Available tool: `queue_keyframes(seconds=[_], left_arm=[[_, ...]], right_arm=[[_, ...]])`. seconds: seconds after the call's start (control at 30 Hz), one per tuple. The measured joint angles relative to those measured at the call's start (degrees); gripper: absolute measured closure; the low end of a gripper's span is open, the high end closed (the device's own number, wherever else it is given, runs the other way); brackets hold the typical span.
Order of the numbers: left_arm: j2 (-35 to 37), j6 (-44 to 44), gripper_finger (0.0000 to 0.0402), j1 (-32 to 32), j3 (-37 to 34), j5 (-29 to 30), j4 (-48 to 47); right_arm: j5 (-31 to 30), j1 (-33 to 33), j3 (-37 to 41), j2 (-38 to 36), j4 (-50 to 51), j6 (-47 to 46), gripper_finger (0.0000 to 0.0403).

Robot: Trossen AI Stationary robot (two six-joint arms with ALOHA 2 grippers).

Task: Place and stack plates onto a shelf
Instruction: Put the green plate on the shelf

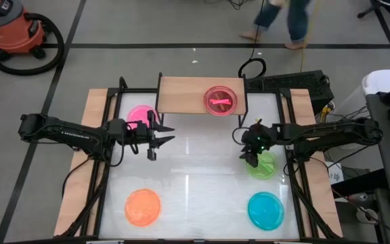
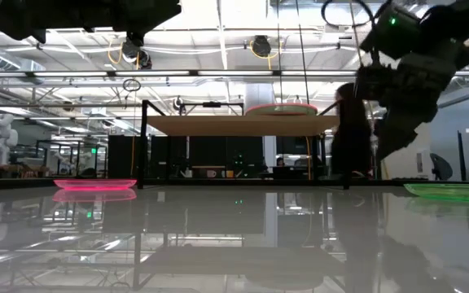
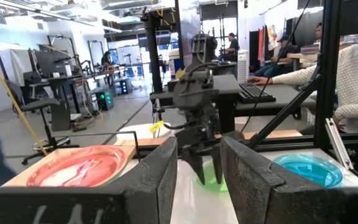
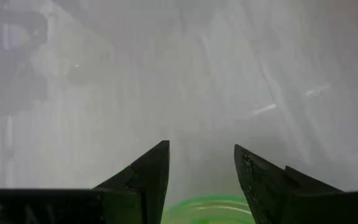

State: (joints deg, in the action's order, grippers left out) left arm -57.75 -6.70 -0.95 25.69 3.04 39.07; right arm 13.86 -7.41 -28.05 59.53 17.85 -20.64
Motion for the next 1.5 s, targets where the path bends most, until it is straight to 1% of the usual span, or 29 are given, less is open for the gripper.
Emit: queue_keyframes(seconds=[0.1, 0.27, 0.4, 0.5, 0.6, 0.8, 1.0, 1.2, 1.3, 1.5], left_arm=[[0.0, 0.0, 0.0273, 0.0, 0.0, 0.0, 0.0], [0.0, 0.4, 0.0273, 0.0, 0.0, 0.0, -0.4], [0.0, 0.5, 0.0273, 0.0, 0.0, 0.0, -0.4], [0.0, 0.5, 0.0273, 0.0, 0.0, 0.0, -0.4], [0.0, 0.9, 0.0273, 0.0, 0.0, 0.0, -0.6], [0.0, 0.8, 0.0273, 0.0, 0.0, 0.0, -0.7], [0.0, 0.8, 0.0273, 0.0, 0.0, 0.0, -0.7], [0.0, 1.2, 0.0273, 0.0, 0.0, 0.0, -0.8], [0.0, 1.2, 0.0273, 0.0, 0.0, 0.0, -0.8], [0.0, 1.1, 0.0273, 0.0, 0.0, 0.0, -0.8]], right_arm=[[-3.3, 3.4, -2.0, 0.0, 0.9, -1.4, 0.0244], [-7.0, 9.2, -6.2, 0.0, 1.4, -1.9, 0.0261], [-10.6, 14.0, -9.8, 0.0, 4.7, -2.7, 0.027], [-12.1, 17.9, -10.9, 0.0, 6.7, -4.0, 0.0271], [-13.0, 22.0, -11.0, 0.0, 9.1, -7.2, 0.0271], [-18.2, 31.1, -11.0, 1.0, 14.9, -16.6, 0.0271], [-18.5, 36.9, -11.0, 3.6, 17.5, -24.5, 0.0271], [-18.2, 40.3, -11.0, 6.8, 26.3, -32.0, 0.0271], [-16.7, 41.7, -11.0, 8.0, 27.4, -33.1, 0.0271], [-16.6, 43.9, -11.0, 9.3, 26.2, -32.9, 0.0271]])
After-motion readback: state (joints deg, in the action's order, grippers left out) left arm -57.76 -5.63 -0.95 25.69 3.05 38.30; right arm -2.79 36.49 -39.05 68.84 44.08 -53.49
